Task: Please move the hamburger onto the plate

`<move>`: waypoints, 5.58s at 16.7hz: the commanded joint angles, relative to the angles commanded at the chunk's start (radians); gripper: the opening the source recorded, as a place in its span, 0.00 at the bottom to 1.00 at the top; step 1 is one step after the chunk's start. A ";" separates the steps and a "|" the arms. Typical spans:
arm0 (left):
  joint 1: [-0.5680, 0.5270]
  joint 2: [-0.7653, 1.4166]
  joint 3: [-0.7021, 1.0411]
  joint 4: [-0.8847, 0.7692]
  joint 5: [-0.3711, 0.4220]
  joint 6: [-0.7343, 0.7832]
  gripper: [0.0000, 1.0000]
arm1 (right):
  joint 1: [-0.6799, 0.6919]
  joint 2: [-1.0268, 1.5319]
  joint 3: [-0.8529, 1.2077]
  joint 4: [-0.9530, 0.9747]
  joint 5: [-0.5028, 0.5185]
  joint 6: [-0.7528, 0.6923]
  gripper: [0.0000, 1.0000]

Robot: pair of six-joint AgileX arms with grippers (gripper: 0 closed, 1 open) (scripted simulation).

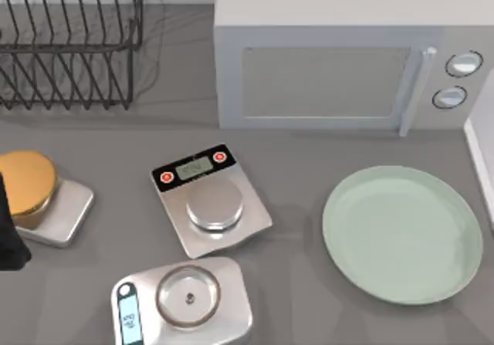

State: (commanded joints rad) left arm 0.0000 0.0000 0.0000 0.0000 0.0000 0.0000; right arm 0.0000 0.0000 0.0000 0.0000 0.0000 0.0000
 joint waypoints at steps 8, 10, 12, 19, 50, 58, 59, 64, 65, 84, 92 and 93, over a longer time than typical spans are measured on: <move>0.000 0.000 0.000 0.000 0.000 0.000 1.00 | 0.001 0.228 0.153 -0.195 0.000 -0.169 1.00; 0.000 0.000 0.000 0.000 0.000 0.000 1.00 | -0.001 0.385 0.237 -0.310 0.002 -0.266 1.00; 0.000 0.000 0.000 0.000 0.000 0.000 1.00 | -0.001 0.566 0.325 -0.436 0.004 -0.371 1.00; 0.000 0.000 0.000 0.000 0.000 0.000 1.00 | 0.000 1.108 0.611 -0.840 0.006 -0.710 1.00; 0.000 0.000 0.000 0.000 0.000 0.000 1.00 | 0.002 1.521 0.532 -0.587 0.005 -0.844 0.62; 0.000 0.000 0.000 0.000 0.000 0.000 1.00 | 0.002 1.521 0.532 -0.587 0.005 -0.844 0.02; 0.000 0.000 0.000 0.000 0.000 0.000 1.00 | 0.002 1.521 0.532 -0.587 0.005 -0.844 0.00; 0.000 0.000 0.000 0.000 0.000 0.000 1.00 | 0.002 1.521 0.532 -0.587 0.005 -0.844 0.00; 0.000 0.000 0.000 0.000 0.000 0.000 1.00 | 0.002 1.521 0.532 -0.587 0.005 -0.844 0.00; 0.000 0.000 0.000 0.000 0.000 0.000 1.00 | -0.003 1.278 0.877 -1.167 -0.007 -0.839 0.00; 0.000 0.000 0.000 0.000 0.000 0.000 1.00 | 0.227 1.585 1.135 -1.133 -0.012 -1.009 0.00; 0.000 0.000 0.000 0.000 0.000 0.000 1.00 | 0.274 1.650 1.183 -1.124 -0.013 -1.042 0.00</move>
State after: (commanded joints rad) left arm 0.0000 0.0000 0.0000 0.0000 0.0000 0.0000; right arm 0.2744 1.6496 1.1835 -1.1238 -0.0131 -1.0424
